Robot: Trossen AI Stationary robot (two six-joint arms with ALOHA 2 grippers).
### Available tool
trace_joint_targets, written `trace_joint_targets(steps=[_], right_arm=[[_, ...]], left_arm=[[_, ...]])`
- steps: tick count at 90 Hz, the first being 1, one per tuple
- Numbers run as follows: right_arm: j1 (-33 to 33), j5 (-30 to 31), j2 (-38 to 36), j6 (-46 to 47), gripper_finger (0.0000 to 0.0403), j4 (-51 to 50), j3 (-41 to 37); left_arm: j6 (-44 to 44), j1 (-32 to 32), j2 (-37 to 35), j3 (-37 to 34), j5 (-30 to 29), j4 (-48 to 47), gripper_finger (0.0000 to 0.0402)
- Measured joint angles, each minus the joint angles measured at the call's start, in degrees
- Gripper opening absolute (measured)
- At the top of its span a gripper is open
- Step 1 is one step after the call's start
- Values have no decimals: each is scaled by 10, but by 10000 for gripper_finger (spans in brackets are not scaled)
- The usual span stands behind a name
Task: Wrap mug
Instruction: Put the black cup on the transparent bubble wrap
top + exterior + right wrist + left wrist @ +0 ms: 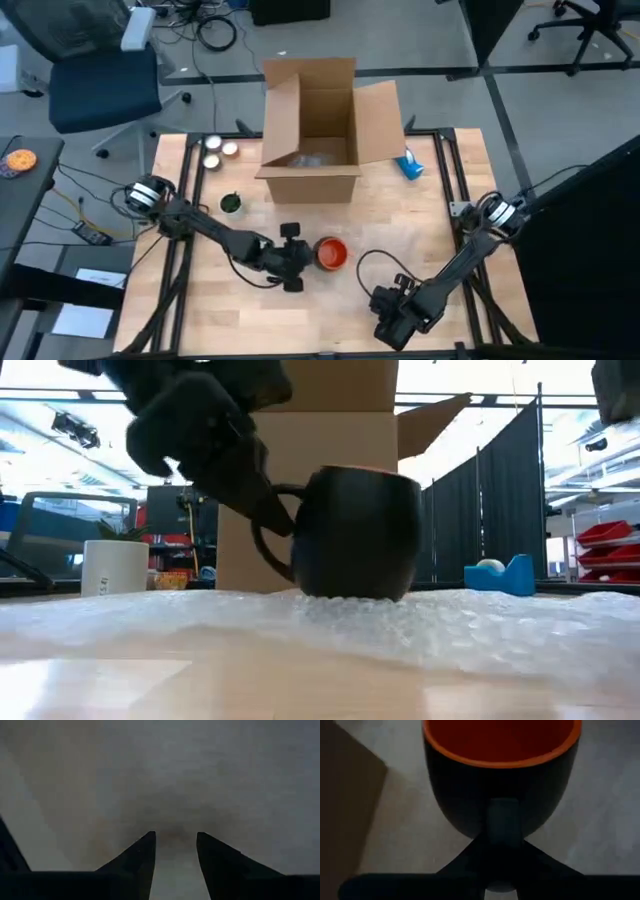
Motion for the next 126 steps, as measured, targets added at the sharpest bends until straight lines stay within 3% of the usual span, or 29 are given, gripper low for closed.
trace_joint_targets(steps=[14, 38, 63, 84, 108, 126], right_arm=[[-10, -19, 1, -4, 122, -18, 0], [-17, -66, -4, -10, 122, -101, 0], [-19, -83, -14, -9, 122, -142, 0], [-20, -103, -74, 24, 122, -183, 1], [-5, -161, -118, 90, 122, -236, 1], [-2, -132, -112, 103, 122, -210, 1]], left_arm=[[-23, 3, 2, -49, 10, 67, 52], [-46, -12, 2, -55, 22, 69, 78], [-48, -20, 0, -15, 22, 9, 83], [-28, -21, -4, 22, 20, -20, 83], [13, -44, -43, 95, -43, -115, 83], [-8, -51, -47, 96, -69, -144, 83]])
